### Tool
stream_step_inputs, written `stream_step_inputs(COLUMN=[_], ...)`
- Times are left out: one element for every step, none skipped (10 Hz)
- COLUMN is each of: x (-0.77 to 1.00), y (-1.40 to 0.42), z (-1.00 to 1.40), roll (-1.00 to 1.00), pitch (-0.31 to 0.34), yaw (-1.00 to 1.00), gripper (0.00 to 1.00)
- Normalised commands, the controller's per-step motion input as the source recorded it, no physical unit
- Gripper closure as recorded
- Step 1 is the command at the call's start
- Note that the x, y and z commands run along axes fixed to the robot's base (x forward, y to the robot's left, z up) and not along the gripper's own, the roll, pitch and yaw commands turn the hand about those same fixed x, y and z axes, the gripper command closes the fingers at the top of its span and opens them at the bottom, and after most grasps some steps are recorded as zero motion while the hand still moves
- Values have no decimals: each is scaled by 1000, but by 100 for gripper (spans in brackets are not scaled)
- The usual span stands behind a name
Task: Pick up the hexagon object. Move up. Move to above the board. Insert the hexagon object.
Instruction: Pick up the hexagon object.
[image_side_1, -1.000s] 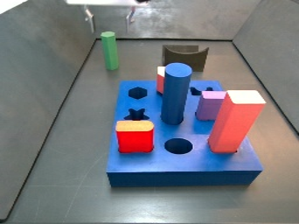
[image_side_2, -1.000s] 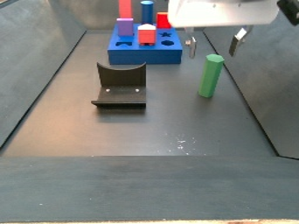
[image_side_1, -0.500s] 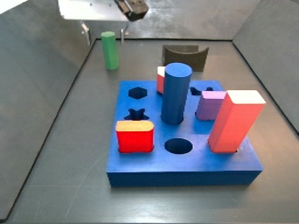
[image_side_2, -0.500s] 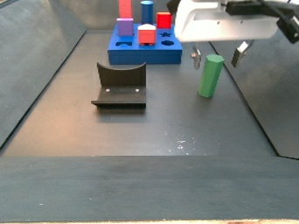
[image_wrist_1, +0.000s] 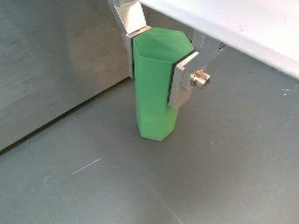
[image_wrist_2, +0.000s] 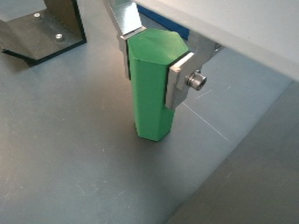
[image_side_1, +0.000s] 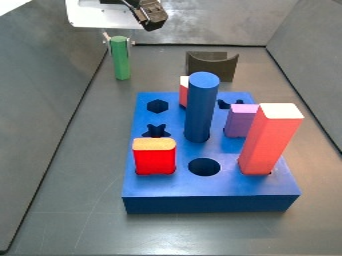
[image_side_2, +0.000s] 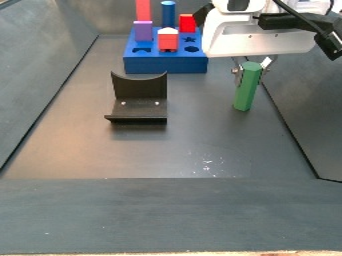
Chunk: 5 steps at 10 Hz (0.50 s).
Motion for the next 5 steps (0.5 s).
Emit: stream_step_inputs(x=[0,0,0,0,0], y=[0,0,0,0,0], z=[0,0,0,0,0], roll=[0,0,0,0,0], pitch=[0,0,0,0,0], yaw=[0,0,0,0,0], gripper=[100,100,100,100,100])
